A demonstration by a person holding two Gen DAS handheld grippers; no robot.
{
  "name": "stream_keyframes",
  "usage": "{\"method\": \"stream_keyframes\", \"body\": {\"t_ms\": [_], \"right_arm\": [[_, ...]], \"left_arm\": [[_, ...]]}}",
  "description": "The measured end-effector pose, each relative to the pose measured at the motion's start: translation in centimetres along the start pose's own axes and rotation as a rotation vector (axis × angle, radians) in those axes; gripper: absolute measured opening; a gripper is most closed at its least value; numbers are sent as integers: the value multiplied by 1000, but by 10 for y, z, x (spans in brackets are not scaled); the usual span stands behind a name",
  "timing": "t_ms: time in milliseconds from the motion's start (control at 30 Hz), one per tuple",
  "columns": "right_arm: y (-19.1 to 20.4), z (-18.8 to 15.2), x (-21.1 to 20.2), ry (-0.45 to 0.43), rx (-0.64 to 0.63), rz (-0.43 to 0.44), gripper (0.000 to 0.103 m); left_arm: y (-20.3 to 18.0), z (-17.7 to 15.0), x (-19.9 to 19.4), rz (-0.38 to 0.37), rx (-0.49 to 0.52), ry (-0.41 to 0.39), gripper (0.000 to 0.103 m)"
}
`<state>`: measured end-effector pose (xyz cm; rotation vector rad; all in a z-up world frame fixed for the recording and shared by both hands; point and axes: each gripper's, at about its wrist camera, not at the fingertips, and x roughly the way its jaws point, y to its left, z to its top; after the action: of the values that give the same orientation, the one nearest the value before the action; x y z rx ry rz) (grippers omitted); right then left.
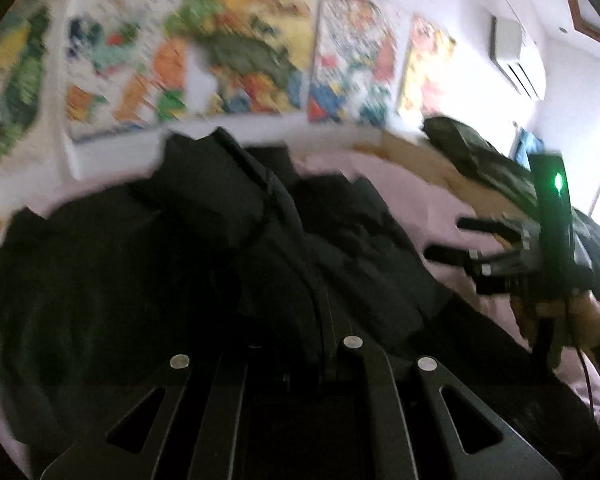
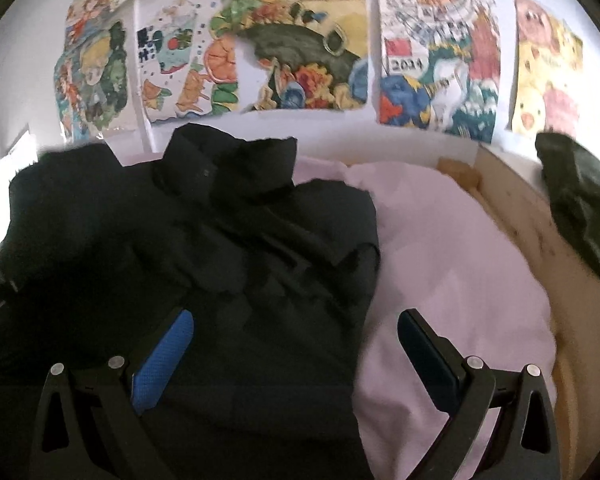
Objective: Fold large clothes
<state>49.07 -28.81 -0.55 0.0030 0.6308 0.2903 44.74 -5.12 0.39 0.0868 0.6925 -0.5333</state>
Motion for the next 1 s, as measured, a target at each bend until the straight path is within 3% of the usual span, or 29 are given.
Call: {"method": "stream_keyframes", "body": {"t_ms": [67,133,200,300,467,600,733,800,867,900,967,1000], "right_arm": [[-9,-2,4,15,33,33,103],[-15,-4,7,28,63,57,103],[-24,-7,9,45,102,81,103],[-35,-10,10,61,162,117,103],[-65,-21,14,83,383,359,103],[-63,-24,18,117,404,461,103],[-38,-17,14,109,286,434,102],[-22,-15,20,134,237,385,93],[-9,-17,30,178,216,366,75],[-4,-19,36,201,212,364,70],[5,-21,44,224,210,370,46],[9,-20,45,227,203,375,41]], "left_arm": [[-7,-5,19,-55,14,59,10],[-12,-11,26,-59,34,95,18],[-18,-14,31,-88,64,97,42],[-25,-17,26,-143,103,69,60],[-7,-13,-2,-220,19,4,66],[26,1,-29,-117,-96,-43,73],[80,11,-61,70,-258,-83,73],[119,7,-85,151,-395,-135,79],[157,-5,-109,258,-545,-169,85],[171,-14,-119,304,-596,-182,86],[198,-32,-136,392,-679,-194,86],[207,-39,-141,413,-704,-195,86]]}}
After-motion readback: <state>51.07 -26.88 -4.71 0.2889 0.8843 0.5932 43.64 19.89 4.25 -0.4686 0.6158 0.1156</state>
